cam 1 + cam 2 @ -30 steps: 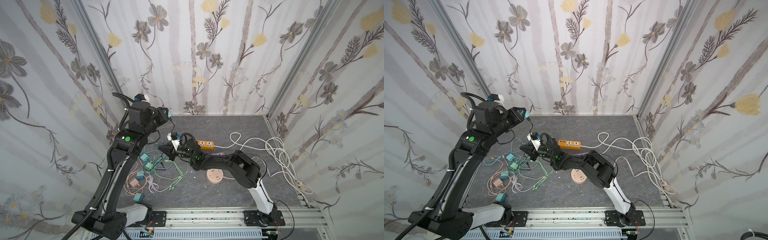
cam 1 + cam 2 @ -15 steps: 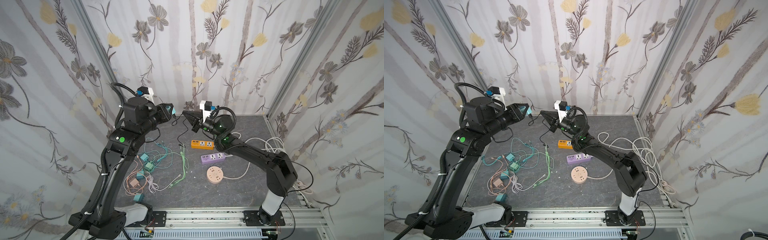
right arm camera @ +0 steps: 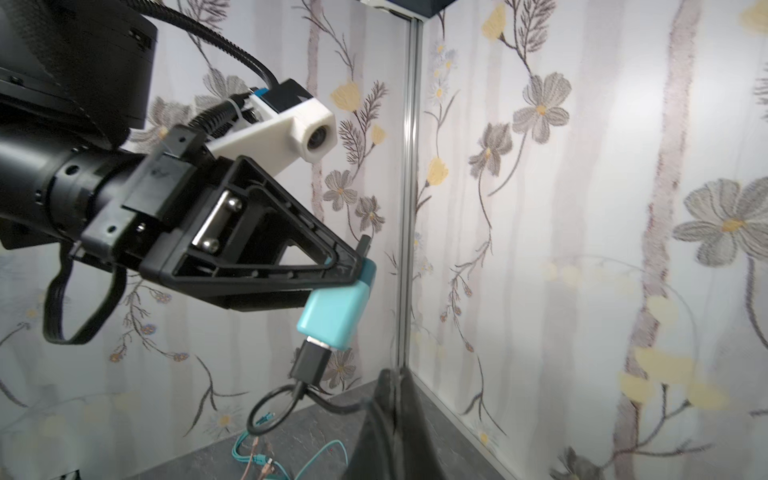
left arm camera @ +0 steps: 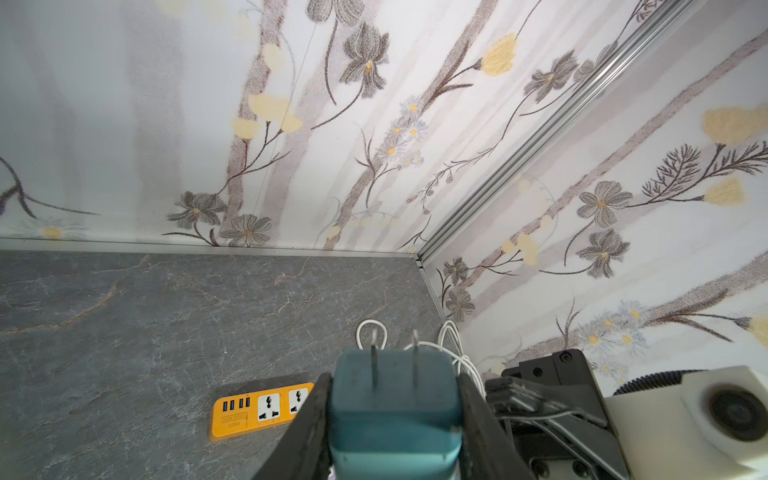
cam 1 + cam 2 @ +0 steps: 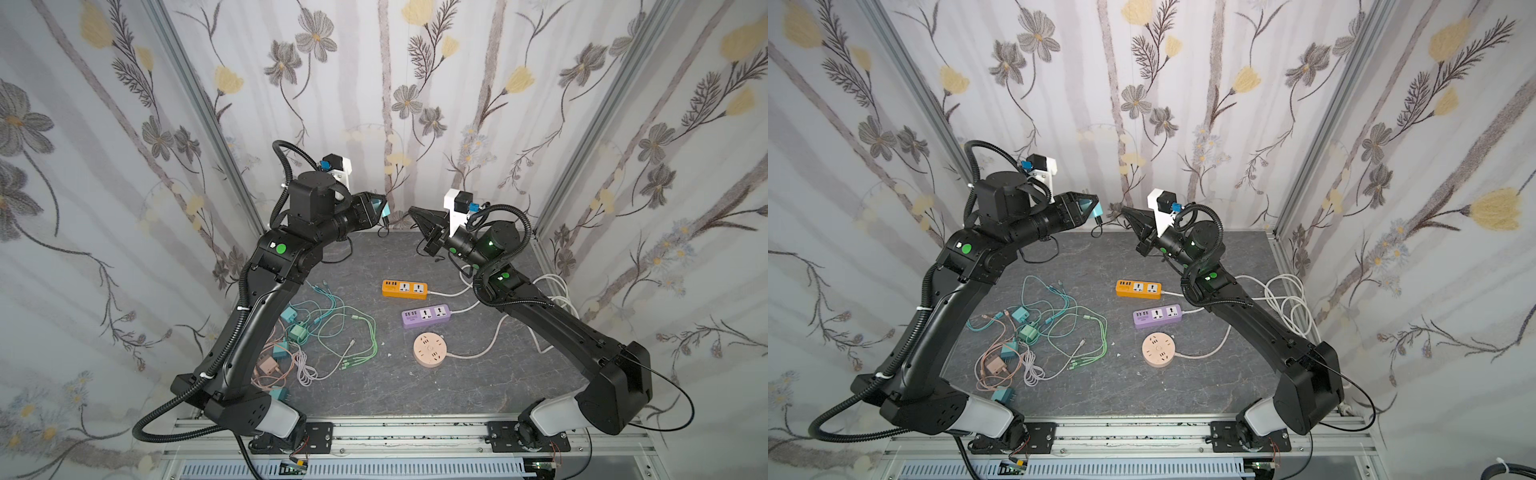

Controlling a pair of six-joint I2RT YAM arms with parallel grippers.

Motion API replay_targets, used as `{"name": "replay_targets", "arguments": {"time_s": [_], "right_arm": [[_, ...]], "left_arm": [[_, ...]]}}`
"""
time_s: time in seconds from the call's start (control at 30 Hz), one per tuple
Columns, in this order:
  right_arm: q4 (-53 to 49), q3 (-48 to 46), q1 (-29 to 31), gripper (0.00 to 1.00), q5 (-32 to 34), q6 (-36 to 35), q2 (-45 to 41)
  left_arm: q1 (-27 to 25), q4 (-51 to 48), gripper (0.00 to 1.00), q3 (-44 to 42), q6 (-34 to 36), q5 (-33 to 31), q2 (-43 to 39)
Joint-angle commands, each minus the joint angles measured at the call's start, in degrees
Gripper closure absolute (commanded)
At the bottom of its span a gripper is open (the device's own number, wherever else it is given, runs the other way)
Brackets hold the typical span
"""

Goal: Insert the plug
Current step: 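Carry the charger toward the far wall with the left gripper while the right gripper follows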

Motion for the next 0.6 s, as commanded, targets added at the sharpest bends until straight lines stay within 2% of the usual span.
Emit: {"name": "replay_targets", "arguments": {"time_s": [0.0, 0.07, 0.13, 0.2, 0.3, 0.47, 0.57], "right_arm": [[-7.93, -1.12, -2.18, 1.00, 3.68, -2.61, -2.14], [-13.22, -1.03, -3.84, 1.00, 5.14, -3.88, -2.55], [-17.96, -1.52, -5.59, 1.00, 6.00, -5.61, -3.28], [-22.11, -2.20, -7.20, 1.00, 7.12, -7.42, -4.19], [-27.71, -2.79, -10.68, 1.00, 8.21, -10.29, -5.25], [-32.78, -1.70, -18.44, 1.00, 5.50, -12.51, -4.73], [-38.07, 2.70, -22.01, 1.00, 4.06, -15.69, -2.07]], "left_arm": [[-0.43, 2.68, 1.00, -0.73, -1.11, -1.62, 2.14], [-0.43, 2.55, 1.00, -0.46, -2.70, -2.67, 4.82], [-0.42, 3.62, 1.00, 0.04, -6.11, -0.88, 7.97], [-0.93, 8.64, 1.00, -1.55, -10.81, 2.21, 10.43], [-2.50, 13.35, 1.00, -1.26, -15.09, 1.88, 15.60], [-4.41, 16.27, 1.00, 8.48, -19.38, 2.52, 27.24], [-5.29, 18.27, 1.00, 13.64, -21.06, 0.66, 33.37]]}}
